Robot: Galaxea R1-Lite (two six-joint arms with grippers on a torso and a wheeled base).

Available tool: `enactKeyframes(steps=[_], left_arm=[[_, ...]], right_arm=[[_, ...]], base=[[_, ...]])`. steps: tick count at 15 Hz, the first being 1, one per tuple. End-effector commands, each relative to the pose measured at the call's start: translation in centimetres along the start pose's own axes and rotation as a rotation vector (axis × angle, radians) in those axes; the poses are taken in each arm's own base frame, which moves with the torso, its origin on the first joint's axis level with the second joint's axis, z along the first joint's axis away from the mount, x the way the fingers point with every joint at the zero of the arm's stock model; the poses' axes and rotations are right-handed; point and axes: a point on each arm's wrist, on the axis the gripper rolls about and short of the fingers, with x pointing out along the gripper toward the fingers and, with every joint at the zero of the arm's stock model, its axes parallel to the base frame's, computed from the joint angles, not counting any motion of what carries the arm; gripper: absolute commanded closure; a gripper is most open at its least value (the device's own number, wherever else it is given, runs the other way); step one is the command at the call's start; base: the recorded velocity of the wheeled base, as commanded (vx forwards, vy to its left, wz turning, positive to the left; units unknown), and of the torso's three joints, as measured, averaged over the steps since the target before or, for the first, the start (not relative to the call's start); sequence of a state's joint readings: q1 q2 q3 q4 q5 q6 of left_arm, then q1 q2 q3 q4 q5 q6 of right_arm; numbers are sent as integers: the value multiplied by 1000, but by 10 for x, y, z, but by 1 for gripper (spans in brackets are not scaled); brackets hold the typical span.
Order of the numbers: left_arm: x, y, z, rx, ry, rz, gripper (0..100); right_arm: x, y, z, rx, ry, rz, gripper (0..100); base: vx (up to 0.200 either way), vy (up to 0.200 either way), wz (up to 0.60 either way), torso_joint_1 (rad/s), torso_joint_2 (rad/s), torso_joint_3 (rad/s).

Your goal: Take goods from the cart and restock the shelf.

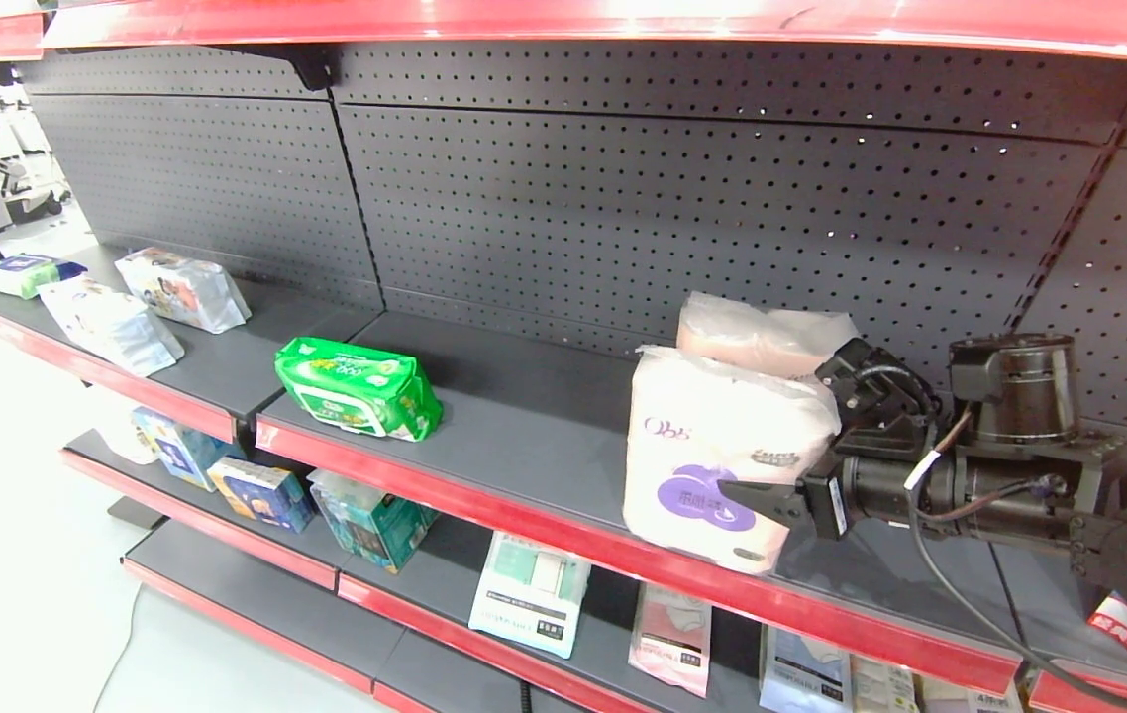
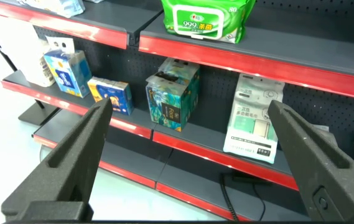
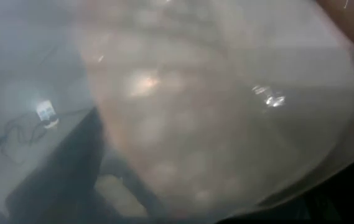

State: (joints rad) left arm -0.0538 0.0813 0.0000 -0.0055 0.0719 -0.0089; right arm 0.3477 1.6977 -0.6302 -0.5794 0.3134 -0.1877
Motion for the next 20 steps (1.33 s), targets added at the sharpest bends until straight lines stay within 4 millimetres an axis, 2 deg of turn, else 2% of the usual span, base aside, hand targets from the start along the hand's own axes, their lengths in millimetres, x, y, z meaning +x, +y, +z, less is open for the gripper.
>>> enactKeyframes(steps=[1,4,12,20], left_arm=[[0,0,0,0,1,0,0],[0,0,0,0,1,0,0],[0,0,0,0,1,0,0],[0,0,0,0,2,0,0]], right_arm=[[0,0,1,-3,-7,-3,0],[-2,-1,1,0,-10,-8,0],[-29,-14,6,42,-67,-59,0],[-54,-12,-1,51,-86,-89,0]], base=[[0,0,0,0,0,0],[0,0,0,0,0,0],[0,0,0,0,0,0],[0,0,0,0,0,0]])
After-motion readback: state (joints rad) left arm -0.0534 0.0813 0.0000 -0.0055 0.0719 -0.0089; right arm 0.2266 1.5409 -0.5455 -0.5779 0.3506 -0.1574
